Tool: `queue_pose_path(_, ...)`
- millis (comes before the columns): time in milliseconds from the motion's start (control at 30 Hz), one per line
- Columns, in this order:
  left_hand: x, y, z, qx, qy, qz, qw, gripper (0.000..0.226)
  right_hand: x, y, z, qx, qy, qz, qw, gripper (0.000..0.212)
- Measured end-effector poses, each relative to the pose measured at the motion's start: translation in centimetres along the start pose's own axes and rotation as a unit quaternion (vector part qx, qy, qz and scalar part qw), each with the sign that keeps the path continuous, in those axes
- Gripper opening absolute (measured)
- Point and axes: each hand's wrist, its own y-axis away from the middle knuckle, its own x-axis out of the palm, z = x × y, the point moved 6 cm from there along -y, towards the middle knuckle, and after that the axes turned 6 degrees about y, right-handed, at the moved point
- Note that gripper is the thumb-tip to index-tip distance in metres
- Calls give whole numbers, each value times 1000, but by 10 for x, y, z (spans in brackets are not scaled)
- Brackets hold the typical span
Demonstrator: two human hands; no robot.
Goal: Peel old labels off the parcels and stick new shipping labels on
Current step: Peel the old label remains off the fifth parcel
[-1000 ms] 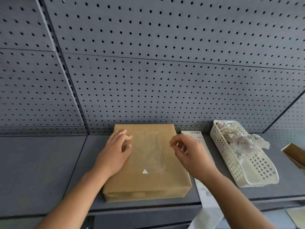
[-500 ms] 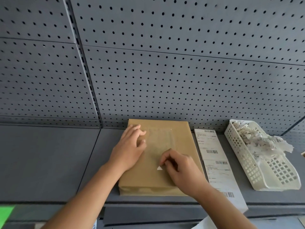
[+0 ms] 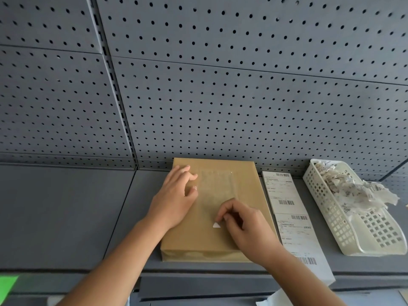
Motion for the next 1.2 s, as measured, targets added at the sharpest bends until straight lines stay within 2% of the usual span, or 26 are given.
queue_pose_path(133, 0, 1, 0, 2, -4, 2, 1000, 34, 7, 0, -1, -17, 29, 10, 999, 25)
queue_pose_path(333, 0, 0, -1, -3, -2, 2, 1000, 35, 1, 1, -2, -6, -11, 4, 1000, 25)
queue_pose_path(467, 0, 0, 0, 2, -1, 3, 1000, 34, 6, 0, -1, -21, 16, 13, 1000, 25)
queue_pose_path(633, 0, 0, 0, 1, 0, -1, 1000, 34, -1, 1, -3, 1, -38, 2, 999, 24)
queue_pose_path(767, 1, 0, 0, 7, -1, 0, 1000, 35, 5, 2, -3, -17, 1, 19, 1000, 20)
queue_pose_path(1200, 2, -2, 3, 3, 4, -5, 1000, 34, -1, 2, -1, -13, -33, 21, 999, 18)
